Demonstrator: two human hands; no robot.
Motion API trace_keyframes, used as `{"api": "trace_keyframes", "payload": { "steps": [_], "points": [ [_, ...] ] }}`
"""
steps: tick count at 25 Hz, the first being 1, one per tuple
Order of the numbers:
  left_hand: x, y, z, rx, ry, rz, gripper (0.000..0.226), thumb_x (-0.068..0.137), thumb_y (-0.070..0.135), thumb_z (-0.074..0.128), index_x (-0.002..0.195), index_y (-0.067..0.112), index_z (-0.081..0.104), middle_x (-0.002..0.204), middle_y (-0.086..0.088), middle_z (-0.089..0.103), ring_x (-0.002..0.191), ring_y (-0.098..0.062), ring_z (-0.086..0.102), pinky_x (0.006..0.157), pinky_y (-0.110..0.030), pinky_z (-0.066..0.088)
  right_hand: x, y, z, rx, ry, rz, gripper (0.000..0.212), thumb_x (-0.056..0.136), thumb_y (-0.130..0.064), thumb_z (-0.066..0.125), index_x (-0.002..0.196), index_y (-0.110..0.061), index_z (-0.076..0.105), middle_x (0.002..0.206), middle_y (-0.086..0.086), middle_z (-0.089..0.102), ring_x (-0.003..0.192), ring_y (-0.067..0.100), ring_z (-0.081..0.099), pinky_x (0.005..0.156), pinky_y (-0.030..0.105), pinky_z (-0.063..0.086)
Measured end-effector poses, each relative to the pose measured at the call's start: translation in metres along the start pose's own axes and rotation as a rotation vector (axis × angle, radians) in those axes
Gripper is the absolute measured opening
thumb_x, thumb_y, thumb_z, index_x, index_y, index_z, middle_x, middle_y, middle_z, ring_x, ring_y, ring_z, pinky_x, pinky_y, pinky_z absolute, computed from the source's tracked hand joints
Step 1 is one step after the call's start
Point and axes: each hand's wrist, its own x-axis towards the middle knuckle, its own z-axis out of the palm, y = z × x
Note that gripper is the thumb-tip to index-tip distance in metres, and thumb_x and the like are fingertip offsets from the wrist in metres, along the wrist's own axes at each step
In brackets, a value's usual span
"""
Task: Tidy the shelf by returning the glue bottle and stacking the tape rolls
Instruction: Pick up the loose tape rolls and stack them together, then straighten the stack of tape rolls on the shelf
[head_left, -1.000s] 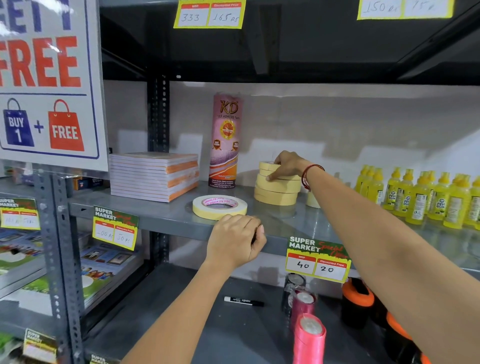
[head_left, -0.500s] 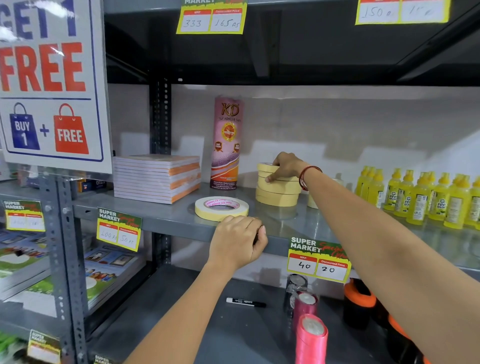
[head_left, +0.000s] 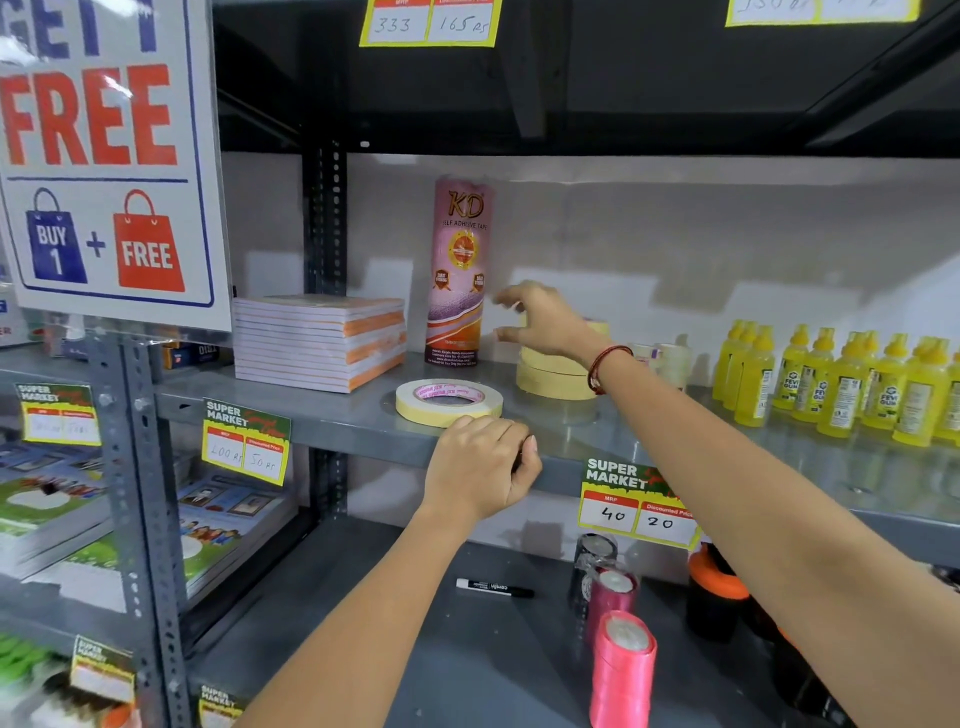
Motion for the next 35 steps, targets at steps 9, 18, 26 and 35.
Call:
{"api": "trace_keyframes", "payload": {
  "steps": [9,18,26,35],
  "points": [
    [0.001,0.002,-0.004,0.007,-0.036,-0.022,0.038,0.085,0.021,0.041,0.065,0.005,0.069,0.053,-0.008,0.065,0.050,-0.027,0.060,0.050,-0.031,0.045,-0.036,-0.032,0.012,0.241,-0.716,-0.191,0.041,0.089,0.004,0.055,0.129,-0.004,0.055,0.131,0.015,0.061,0.122,0.025,0.056,0.104,0.030,0.044],
    [0.001,0.003,-0.004,0.029,-0.008,-0.006,0.039,0.084,0.019,0.040,0.061,0.005,0.068,0.051,-0.008,0.064,0.046,-0.028,0.059,0.046,-0.030,0.043,-0.033,-0.046,0.010,-0.041,-0.297,-0.281,0.031,0.090,-0.010,0.058,0.119,-0.003,0.063,0.123,0.014,0.065,0.112,0.029,0.057,0.093,0.033,0.040],
    [0.000,0.002,-0.003,0.001,-0.014,-0.001,0.039,0.085,0.019,0.039,0.062,0.005,0.068,0.055,-0.006,0.067,0.049,-0.026,0.061,0.046,-0.031,0.046,0.009,0.008,-0.031,-0.278,0.011,0.059,0.031,0.094,-0.015,0.051,0.124,-0.012,0.056,0.137,0.013,0.053,0.128,0.032,0.046,0.102,0.045,0.043],
    [-0.001,-0.001,0.002,-0.022,0.019,0.003,0.037,0.083,0.020,0.042,0.065,0.008,0.071,0.059,-0.002,0.070,0.052,-0.022,0.065,0.046,-0.029,0.048,0.010,0.051,-0.021,-0.171,-0.092,0.260,0.037,0.097,-0.028,0.045,0.121,-0.004,0.058,0.131,0.016,0.057,0.121,0.035,0.050,0.102,0.047,0.043]
  ]
}}
